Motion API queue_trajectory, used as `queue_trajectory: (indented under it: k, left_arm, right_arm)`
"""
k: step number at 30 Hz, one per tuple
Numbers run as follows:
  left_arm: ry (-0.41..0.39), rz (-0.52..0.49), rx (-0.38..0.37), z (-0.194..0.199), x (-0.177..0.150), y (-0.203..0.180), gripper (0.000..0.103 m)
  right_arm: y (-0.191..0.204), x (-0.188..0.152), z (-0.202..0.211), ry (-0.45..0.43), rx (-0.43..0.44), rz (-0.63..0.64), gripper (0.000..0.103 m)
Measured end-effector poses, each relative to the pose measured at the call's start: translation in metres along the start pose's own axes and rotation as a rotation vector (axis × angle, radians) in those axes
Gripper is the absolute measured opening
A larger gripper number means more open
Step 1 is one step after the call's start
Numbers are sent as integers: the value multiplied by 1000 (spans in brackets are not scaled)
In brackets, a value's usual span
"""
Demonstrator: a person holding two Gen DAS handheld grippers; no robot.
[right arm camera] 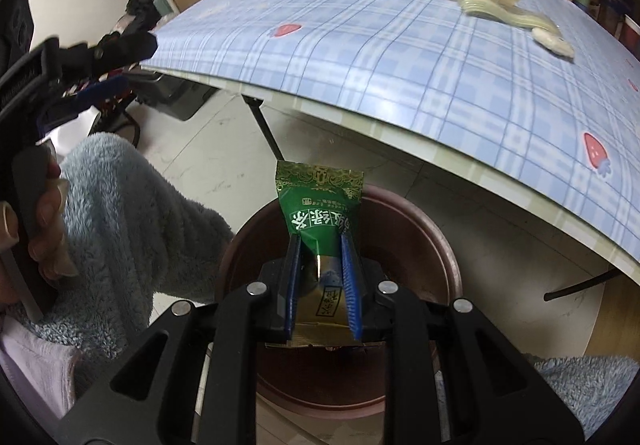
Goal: Collect trash
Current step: 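Lower the green tea packet into the bin and open the right tool, then move the open right tool to the cream round plastic lid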
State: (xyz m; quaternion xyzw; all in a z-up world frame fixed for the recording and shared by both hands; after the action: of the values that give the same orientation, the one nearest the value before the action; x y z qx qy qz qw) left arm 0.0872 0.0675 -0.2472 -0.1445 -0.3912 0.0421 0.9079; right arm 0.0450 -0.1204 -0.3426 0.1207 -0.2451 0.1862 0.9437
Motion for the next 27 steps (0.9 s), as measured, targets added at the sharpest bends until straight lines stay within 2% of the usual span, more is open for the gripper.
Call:
queue_trajectory:
  k: [11,16,19,22,24,25,27]
  left_arm:
    - [2,9,16,-1,0,3,94]
    - [-5,6,17,0,0,3,94]
    - [-9,7,18,1,1,3,94]
    - [-9,7,20,2,1,3,94]
    - [-12,6,20,2,2,3,94]
    - [-14,7,21,3,2,4,94]
    - [-18,8,23,4,2,4,94]
  right_arm:
    - [6,-2,-3,15,6,16,24]
    - [7,-2,-2,13,7,23,27]
    - [7,-1,0,3,5,34,34]
    - [7,0,3,-12,-4,38,48]
    - [5,4,7,-32,-21,37,69]
    - [4,6,11,-51,-35,38,74]
    - [2,11,20,-93,-59,44,92]
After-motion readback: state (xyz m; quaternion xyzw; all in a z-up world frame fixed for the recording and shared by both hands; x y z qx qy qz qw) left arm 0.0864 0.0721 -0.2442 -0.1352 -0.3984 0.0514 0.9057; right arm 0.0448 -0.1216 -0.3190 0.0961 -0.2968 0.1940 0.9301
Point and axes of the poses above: each gripper's, at about its wrist camera, not at the fingertips, and z roughly against the way its jaws point, y to its left, x to its top, the point moved 8 cm from there along -z, roughly the way its jaws point, and after that the axes turned 4 degrees about -x, right-handed, at the moved point
